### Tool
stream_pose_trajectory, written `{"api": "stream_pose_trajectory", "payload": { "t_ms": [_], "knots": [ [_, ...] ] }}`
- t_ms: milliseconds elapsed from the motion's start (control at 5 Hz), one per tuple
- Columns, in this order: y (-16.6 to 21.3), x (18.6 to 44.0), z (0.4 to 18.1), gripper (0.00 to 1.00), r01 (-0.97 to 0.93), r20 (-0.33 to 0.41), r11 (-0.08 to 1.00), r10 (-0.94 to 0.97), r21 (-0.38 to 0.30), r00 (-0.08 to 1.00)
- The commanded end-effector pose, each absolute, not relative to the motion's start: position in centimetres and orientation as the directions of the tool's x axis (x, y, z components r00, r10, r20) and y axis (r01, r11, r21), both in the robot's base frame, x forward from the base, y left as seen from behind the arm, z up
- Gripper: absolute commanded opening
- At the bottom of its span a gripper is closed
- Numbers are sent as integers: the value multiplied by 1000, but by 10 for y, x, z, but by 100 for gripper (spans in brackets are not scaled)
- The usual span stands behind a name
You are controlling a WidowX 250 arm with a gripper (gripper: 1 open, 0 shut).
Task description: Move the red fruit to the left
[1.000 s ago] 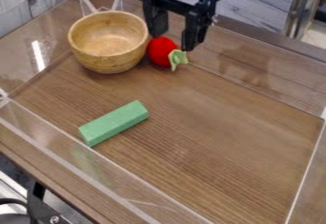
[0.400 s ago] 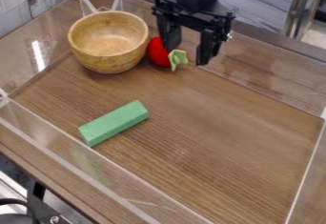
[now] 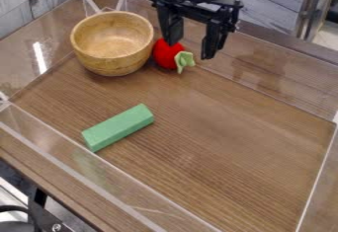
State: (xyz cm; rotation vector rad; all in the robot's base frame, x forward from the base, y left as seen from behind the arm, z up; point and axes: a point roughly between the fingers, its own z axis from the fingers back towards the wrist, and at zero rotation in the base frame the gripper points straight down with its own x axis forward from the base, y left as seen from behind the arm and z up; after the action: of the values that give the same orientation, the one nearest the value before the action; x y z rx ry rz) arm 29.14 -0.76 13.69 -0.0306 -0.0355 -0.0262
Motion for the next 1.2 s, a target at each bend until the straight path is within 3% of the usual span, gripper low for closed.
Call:
{"api": "stream_pose_trajectory", "payload": {
  "t_ms": [0, 400, 800, 1000],
  "knots": [
    [-17, 298, 160, 100, 66, 125, 997, -61, -38, 990],
    [-35, 310, 144, 100, 153, 142, 988, -148, -24, 979],
    [-36, 305, 161, 100, 201, 162, 979, -195, -20, 967],
    [-28, 298, 159, 100, 161, 178, 987, -156, -14, 972]
  ]
}}
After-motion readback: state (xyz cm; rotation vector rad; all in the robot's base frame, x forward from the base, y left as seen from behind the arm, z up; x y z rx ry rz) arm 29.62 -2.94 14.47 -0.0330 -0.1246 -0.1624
